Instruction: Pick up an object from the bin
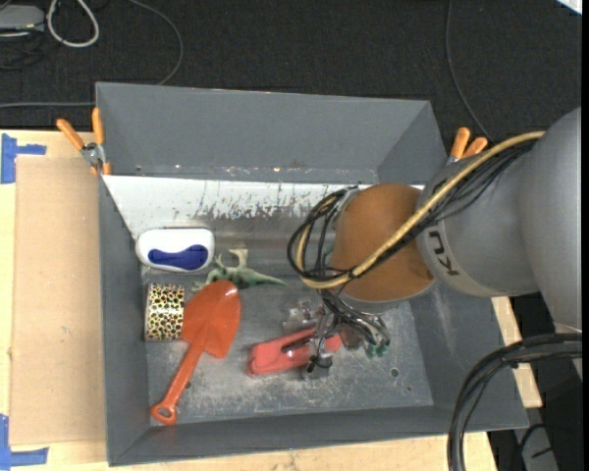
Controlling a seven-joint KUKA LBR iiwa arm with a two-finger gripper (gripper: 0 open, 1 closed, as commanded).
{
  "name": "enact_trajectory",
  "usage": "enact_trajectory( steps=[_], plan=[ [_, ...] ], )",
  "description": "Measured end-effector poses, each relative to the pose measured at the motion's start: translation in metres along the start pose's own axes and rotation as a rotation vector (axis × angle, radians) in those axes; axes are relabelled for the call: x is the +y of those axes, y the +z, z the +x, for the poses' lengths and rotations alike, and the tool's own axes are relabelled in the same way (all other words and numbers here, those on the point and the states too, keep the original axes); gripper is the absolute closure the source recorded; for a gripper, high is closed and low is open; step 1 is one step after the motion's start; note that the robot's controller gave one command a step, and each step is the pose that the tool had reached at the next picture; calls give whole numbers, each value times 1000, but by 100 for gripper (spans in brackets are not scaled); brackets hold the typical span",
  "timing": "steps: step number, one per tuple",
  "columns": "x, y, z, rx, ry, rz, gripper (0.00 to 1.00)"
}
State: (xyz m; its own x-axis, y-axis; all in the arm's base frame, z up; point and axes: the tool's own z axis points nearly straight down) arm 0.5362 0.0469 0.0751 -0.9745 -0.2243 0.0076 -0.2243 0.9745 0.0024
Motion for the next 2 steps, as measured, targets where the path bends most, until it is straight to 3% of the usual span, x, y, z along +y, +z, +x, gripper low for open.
enact_trajectory(
  steps=[2],
  plan=[
    [1,-19,2,5,0,-1,100]
  ],
)
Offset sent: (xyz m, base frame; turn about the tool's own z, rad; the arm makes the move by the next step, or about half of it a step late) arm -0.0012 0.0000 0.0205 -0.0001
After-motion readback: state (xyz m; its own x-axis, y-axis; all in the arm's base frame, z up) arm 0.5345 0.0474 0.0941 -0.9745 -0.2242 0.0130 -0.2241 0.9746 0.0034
